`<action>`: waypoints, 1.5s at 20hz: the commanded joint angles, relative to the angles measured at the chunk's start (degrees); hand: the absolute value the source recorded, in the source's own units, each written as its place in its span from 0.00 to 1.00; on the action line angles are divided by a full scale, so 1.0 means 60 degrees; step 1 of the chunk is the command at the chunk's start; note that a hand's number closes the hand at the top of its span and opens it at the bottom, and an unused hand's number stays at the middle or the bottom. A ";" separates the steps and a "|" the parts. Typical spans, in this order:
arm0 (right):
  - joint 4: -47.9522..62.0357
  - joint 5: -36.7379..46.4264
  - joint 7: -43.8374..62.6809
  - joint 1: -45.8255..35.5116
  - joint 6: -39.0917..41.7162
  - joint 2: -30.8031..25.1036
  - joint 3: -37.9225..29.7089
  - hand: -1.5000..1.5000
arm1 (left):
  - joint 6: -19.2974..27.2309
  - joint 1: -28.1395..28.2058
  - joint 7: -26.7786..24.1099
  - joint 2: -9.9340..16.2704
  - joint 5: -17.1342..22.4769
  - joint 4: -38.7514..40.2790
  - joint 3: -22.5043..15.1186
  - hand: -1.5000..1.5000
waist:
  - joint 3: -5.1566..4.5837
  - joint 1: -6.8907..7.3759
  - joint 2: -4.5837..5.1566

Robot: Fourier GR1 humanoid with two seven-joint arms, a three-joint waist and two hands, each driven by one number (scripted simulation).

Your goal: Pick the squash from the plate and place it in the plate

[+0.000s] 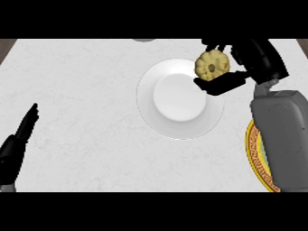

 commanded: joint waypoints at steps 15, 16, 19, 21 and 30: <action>0.5837 -0.1246 0.1118 -0.1807 -0.3136 0.1456 0.1076 0.00 | -0.0224 0.0040 -0.0381 -0.0026 -0.0052 0.0095 0.0135 0.50 | 0.0006 0.0203 0.0032; 0.6348 -0.1075 0.0547 -0.1500 -0.3323 0.1457 0.1060 0.00 | -0.0467 -0.0360 0.0034 0.0178 0.0246 0.0014 0.0387 0.50 | 0.0008 0.0150 0.0041; 0.7233 -0.1520 0.0218 -0.2181 -0.4192 0.1459 0.1300 0.00 | -0.0233 -0.0647 -0.0838 -0.0024 -0.0127 0.1224 0.0270 0.50 | 0.0003 0.0102 0.0052; 0.6918 -0.1482 -0.0766 -0.2095 -0.3766 0.1277 0.0353 0.00 | -0.0158 -0.0385 -0.0115 -0.0081 -0.0119 0.0472 0.0300 0.50 | 0.0007 0.0010 0.0033; 0.6267 -0.3312 -0.1235 -0.1748 -0.5719 0.1199 -0.1256 0.00 | -0.0504 0.0016 -0.0138 -0.0017 0.0075 0.0035 0.0291 0.50 | 0.0010 -0.0008 0.0026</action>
